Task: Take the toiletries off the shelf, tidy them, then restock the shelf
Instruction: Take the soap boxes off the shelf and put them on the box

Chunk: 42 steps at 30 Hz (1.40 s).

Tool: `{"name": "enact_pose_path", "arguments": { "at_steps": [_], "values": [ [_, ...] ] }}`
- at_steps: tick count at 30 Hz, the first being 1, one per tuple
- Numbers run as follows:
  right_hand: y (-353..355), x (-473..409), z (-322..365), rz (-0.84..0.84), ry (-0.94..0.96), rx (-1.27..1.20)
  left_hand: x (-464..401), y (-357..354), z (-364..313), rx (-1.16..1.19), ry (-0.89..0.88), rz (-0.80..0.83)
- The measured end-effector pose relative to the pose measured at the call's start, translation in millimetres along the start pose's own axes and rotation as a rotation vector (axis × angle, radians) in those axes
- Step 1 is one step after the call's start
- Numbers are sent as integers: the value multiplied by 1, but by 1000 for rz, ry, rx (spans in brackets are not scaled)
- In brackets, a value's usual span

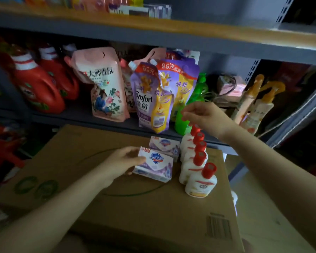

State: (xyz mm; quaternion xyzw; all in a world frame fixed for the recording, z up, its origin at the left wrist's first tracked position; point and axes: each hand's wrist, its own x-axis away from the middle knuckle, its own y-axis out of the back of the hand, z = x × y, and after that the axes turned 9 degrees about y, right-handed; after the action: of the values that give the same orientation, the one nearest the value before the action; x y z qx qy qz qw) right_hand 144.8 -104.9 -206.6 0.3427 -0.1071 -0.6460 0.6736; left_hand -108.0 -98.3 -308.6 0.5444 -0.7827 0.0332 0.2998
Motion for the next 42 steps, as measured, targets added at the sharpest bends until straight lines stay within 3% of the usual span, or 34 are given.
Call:
{"name": "enact_pose_path", "arguments": {
  "at_steps": [4,10,15,21,25,29,32,36,39,42],
  "values": [
    [-4,2,2,42,10,64,-12,-22,8,-41,41,-36],
    [-4,5,8,73,68,104,-20,-29,5,-373,-151,-150],
    [-4,4,10,118,67,123,-18,-24,11,-341,-296,26],
    [-9,-1,18,142,67,143,-19,-26,7,-375,-322,35],
    [-3,-8,27,70,104,146,-6,6,-26,-521,-433,-166],
    [8,-29,55,-37,186,207,16,59,-99,-548,-814,-499],
    [12,-54,85,-206,297,269,25,98,-157,-672,-980,-764],
    [15,-95,117,-360,486,476,15,133,-205,-924,-887,-920],
    [14,-132,128,-343,519,662,-2,145,-214,-1052,-794,-864],
    [9,-166,131,-243,438,746,-14,151,-212,-1053,-821,-888]
  ]
}}
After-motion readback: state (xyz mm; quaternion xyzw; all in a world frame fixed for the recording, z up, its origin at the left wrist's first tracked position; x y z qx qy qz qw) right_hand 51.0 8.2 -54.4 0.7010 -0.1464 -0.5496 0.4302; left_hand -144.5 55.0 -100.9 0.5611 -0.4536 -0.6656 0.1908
